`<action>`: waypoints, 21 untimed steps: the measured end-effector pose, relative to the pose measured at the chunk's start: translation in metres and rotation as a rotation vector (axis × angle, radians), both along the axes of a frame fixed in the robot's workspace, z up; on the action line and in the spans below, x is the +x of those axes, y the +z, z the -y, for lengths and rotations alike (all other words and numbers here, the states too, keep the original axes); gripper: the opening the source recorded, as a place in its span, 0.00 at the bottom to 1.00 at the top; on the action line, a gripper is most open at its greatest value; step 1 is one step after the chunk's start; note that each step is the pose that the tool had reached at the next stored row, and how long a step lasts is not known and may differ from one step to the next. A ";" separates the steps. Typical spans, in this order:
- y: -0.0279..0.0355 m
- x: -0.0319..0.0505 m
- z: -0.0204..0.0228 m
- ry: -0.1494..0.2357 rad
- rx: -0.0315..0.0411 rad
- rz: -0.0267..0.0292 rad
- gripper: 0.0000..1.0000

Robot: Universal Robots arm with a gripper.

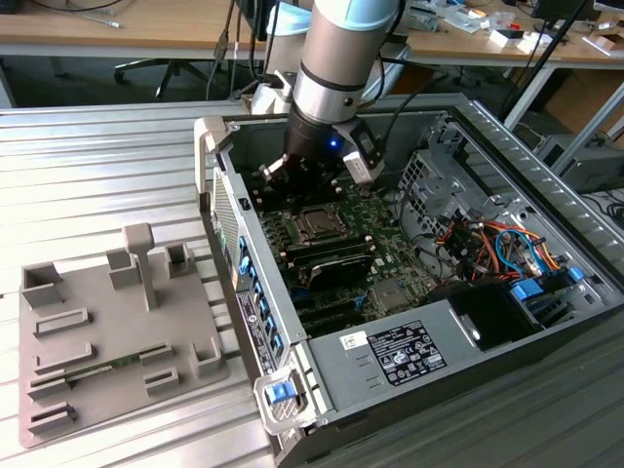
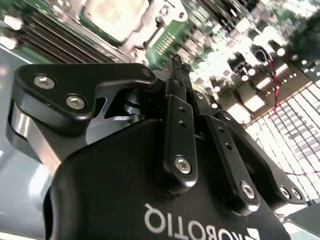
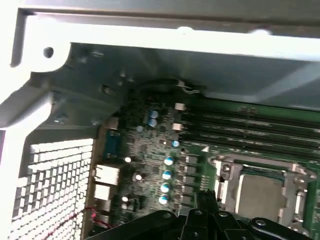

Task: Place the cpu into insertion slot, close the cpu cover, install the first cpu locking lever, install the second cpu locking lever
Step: 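Install the first cpu locking lever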

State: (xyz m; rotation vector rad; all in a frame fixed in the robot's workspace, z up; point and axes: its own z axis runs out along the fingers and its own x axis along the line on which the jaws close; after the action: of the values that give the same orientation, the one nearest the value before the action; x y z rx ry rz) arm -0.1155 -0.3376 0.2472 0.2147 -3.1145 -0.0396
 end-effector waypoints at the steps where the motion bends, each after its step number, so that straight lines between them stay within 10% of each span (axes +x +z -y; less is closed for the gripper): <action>1: 0.0000 -0.0034 -0.0024 0.000 -0.0001 0.0001 0.11; 5: 0.0000 -0.0092 -0.0193 0.000 -0.0001 0.0004 0.11; 10: 0.0004 -0.0092 -0.0298 0.000 -0.0002 0.0003 0.11; 21: 0.0120 0.0005 -0.0343 0.002 0.0035 -0.0051 0.11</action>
State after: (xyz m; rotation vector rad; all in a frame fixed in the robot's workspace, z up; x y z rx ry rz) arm -0.1149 -0.3033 0.2592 0.2167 -3.1094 -0.0455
